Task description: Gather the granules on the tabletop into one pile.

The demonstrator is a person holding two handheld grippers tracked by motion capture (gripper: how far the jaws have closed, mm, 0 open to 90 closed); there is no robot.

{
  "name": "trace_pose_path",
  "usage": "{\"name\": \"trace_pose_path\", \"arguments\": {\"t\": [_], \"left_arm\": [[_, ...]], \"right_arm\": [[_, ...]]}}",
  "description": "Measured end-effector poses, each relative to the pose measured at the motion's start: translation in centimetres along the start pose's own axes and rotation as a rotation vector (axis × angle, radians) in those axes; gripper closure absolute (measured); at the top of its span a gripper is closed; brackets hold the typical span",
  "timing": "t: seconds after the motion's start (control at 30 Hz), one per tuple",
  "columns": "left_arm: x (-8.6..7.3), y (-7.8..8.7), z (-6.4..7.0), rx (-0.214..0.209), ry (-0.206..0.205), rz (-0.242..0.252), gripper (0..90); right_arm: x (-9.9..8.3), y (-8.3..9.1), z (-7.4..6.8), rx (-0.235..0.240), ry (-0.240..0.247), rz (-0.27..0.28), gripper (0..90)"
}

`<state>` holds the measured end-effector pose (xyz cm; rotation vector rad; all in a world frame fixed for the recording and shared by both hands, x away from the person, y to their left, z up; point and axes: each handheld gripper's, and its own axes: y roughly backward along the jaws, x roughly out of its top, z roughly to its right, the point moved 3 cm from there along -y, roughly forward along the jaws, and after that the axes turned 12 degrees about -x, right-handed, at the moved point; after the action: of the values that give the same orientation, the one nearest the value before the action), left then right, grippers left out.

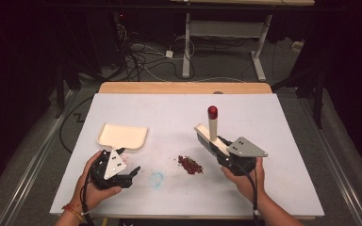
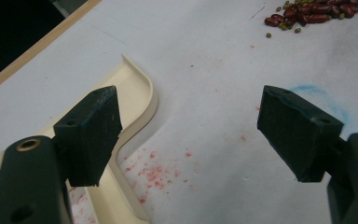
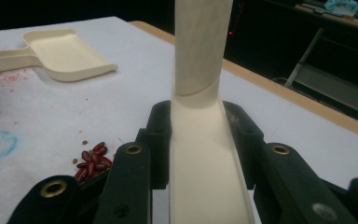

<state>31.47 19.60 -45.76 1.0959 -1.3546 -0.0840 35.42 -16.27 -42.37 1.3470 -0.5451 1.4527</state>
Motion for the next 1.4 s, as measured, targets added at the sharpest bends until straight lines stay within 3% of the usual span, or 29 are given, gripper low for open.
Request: {"name": "trace_pose_path", "arguments": {"t": [0.17,0.3,0.43,0.63,0.87,0.9,0.93,1.0,1.1,1.23,1.3,1.4], "left_arm": [[0.0,-0.1,0.0,-0.001,0.001,0.002,20.8],[0.0,-0.1,0.0,-0.002,0.001,0.000,20.8],[0.1,-0.2,0.1,-0.002,0.002,0.004,20.8],[0.1,-0.4,0.2,-0.007,0.001,-0.001,20.8],[0.2,-0.4,0.2,-0.010,-0.003,-0.007,20.8],[0.2,-0.4,0.2,-0.010,-0.003,-0.007,20.8],[0.2,-0.4,0.2,-0.011,-0.002,-0.008,20.8],[0.2,-0.5,0.2,-0.012,-0.004,-0.012,20.8],[0.2,-0.5,0.2,-0.014,-0.006,-0.015,20.8],[0.3,-0.6,0.2,-0.017,-0.004,-0.012,20.8],[0.3,-0.6,0.2,-0.017,-0.007,-0.013,20.8],[0.3,-0.7,0.2,-0.019,-0.007,-0.016,20.8]], "right_arm": [[-0.1,1.4,2.4,0.001,-0.013,0.025,67.2],[-0.5,2.2,3.4,0.019,-0.028,0.017,67.2],[-1.0,3.4,4.3,0.038,-0.011,0.016,67.2],[-1.6,5.0,4.7,0.103,0.006,0.003,67.2],[-1.9,6.8,5.0,0.236,0.017,-0.021,67.1],[-2.1,7.1,5.2,0.301,0.008,-0.040,67.1],[-2.2,7.1,5.3,0.331,0.005,-0.058,67.1],[-2.4,7.1,5.4,0.355,0.005,-0.089,67.1],[-3.2,6.6,5.8,0.428,-0.015,-0.187,67.1],[-3.9,5.2,6.5,0.438,-0.011,-0.250,67.1],[-4.0,4.3,7.0,0.457,-0.032,-0.282,66.9],[-4.2,3.1,7.8,0.448,-0.038,-0.317,65.5]]}}
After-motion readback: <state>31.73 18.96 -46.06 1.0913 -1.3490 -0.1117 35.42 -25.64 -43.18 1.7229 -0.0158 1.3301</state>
